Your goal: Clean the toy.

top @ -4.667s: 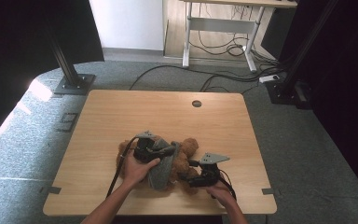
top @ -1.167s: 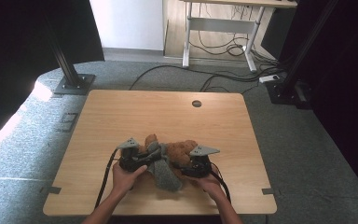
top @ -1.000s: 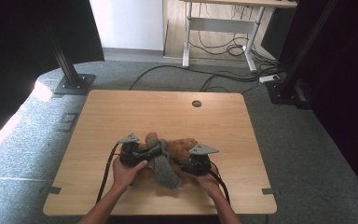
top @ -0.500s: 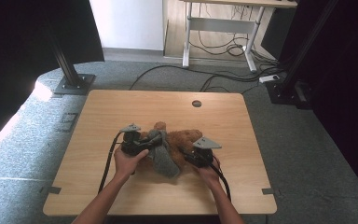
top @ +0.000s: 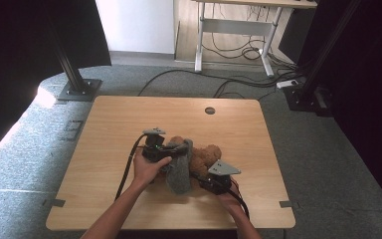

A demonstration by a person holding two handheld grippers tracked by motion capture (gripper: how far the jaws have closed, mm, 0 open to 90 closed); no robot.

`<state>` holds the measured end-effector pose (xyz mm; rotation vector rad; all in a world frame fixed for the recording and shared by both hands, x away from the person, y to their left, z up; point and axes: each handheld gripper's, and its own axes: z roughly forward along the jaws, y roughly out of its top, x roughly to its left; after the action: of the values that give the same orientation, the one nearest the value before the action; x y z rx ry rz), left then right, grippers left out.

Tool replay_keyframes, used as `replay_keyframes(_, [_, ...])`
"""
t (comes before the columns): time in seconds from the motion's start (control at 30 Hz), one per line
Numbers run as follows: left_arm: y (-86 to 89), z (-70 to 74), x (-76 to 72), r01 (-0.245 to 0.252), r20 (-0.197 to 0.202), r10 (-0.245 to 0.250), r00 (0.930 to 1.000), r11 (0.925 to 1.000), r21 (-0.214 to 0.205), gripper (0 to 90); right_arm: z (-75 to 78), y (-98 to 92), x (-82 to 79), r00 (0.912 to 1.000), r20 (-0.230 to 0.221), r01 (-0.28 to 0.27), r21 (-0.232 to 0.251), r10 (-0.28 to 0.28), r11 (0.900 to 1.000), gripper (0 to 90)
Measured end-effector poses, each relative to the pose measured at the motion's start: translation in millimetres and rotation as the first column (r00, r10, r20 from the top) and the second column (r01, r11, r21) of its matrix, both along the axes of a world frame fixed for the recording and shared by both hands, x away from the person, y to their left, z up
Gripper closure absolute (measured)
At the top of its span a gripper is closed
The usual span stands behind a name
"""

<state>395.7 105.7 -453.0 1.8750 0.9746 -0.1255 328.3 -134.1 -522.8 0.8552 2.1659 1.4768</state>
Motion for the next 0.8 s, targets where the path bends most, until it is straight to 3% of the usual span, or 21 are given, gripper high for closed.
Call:
replay_keyframes(0.07, [-4.0,-6.4,-0.3,0.002,-0.014,-0.002,0.9999,1.0000,-0.003,74.9,-0.2,-1.6,-1.4,0.9999,-0.004,-0.009,-0.010,0.009,0.9999,59.9])
replay_keyframes(0.2, [-6.4,-11.7,-9.2,0.005,0.014,-0.005,0.9999,0.9996,0.028,77.0,0.7,-6.4,-3.7,0.9994,-0.014,-0.032,-0.014,0.032,0.9994,48.7])
replay_keyframes(0.33, [-1.3,-20.7,-15.9,-0.011,0.027,0.010,0.9996,0.9999,0.007,78.2,5.0,-15.4,-1.9,0.9961,-0.071,-0.048,0.059,0.052,0.9971,34.7])
replay_keyframes(0.43, [7.4,-28.4,-18.2,-0.016,0.007,0.016,0.9998,0.9987,-0.049,78.7,11.8,-23.3,-0.5,0.9938,-0.095,-0.043,0.146,0.058,0.9883,33.3])
replay_keyframes(0.53, [9.6,-31.3,-22.9,-0.017,0.013,0.018,0.9998,0.9979,-0.063,79.0,14.1,-26.7,3.1,0.9913,-0.121,-0.031,0.169,0.052,0.9851,33.0])
replay_keyframes(0.7, [10.8,-35.2,-33.9,-0.019,0.037,0.022,0.9991,0.9971,-0.073,79.2,10.2,-21.5,9.6,0.9763,-0.201,-0.048,0.165,0.081,0.9852,30.6])
replay_keyframes(0.8, [14.1,-38.1,-40.0,-0.023,0.046,0.027,0.9986,0.9957,-0.090,79.3,8.5,-13.2,9.0,0.9741,-0.207,-0.065,0.131,0.091,0.9892,32.1])
